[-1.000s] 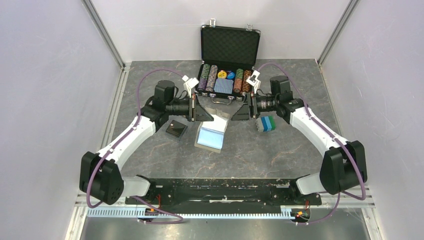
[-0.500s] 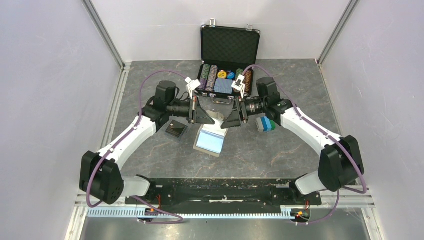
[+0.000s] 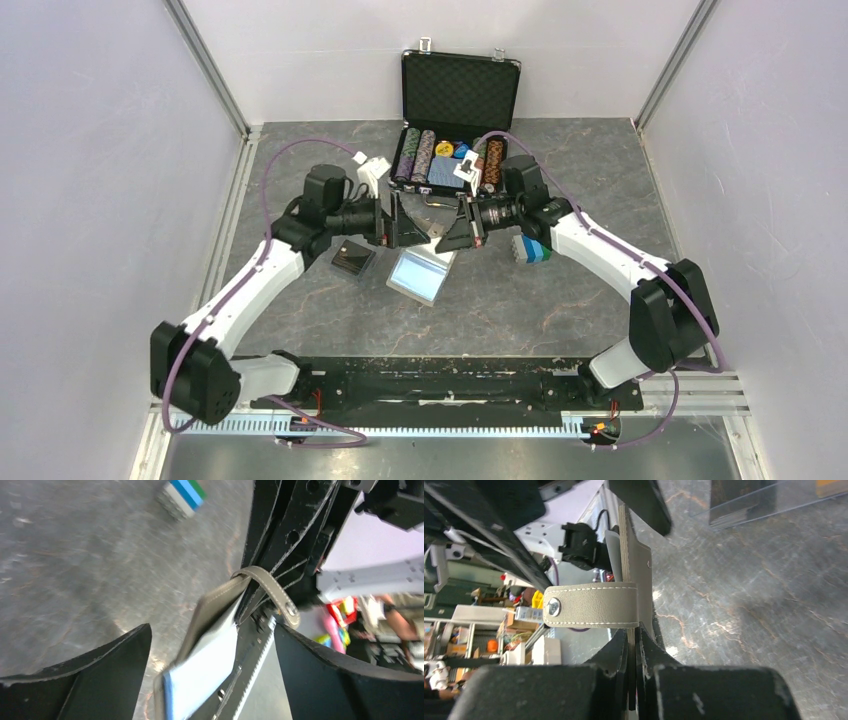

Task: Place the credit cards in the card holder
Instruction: Place the card holder at the center of the board.

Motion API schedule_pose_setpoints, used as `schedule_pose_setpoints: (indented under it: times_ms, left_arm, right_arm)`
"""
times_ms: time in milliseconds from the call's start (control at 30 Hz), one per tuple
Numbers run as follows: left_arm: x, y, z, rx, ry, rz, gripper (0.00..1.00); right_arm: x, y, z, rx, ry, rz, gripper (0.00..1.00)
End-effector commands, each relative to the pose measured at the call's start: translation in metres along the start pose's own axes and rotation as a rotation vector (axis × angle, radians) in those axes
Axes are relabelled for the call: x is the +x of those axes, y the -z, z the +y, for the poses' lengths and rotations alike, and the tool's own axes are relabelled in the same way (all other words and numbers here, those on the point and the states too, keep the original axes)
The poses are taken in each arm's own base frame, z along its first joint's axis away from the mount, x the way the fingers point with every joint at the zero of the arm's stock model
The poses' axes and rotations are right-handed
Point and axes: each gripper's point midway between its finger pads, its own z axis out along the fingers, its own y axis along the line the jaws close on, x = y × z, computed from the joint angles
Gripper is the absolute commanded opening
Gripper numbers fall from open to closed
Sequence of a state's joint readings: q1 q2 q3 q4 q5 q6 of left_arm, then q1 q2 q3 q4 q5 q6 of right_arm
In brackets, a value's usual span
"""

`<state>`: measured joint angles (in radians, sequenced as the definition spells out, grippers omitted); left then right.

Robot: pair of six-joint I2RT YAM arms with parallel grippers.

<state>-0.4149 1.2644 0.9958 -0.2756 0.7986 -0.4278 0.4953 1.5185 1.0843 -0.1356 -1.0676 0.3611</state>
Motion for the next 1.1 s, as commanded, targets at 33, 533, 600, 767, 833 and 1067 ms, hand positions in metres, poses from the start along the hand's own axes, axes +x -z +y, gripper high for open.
schedule_pose_setpoints:
  times_ms: [33, 533, 600, 767, 833, 1067]
  left_arm:
    - [-0.038, 0.037, 0.019, -0.292, -0.177, -0.216, 1.00]
    - [-0.017, 0.054, 0.043, -0.455, 0.028, -0.188, 1.00]
    - [-0.014, 0.052, 0.045, -0.457, 0.053, -0.183, 1.00]
    - [-0.007, 0.047, 0.051, -0.462, 0.095, -0.159, 1.00]
    - [-0.007, 0.047, 0.051, -0.463, 0.105, -0.153, 1.00]
    - [-0.004, 0.051, 0.058, -0.518, 0.103, -0.120, 1.00]
  right_arm:
    - [-0.006, -0.001, -0.028, 0.146, -0.042, -0.068, 0.00]
    - [0.024, 0.017, -0.115, 0.435, -0.352, -0.438, 0.00]
    - [0.033, 0.024, -0.127, 0.483, -0.383, -0.494, 0.00]
    - [0.056, 0.044, -0.145, 0.577, -0.439, -0.629, 0.00]
    - [0.067, 0.053, -0.150, 0.603, -0.465, -0.681, 0.00]
    - [0.103, 0.063, -0.153, 0.654, -0.557, -0.717, 0.04]
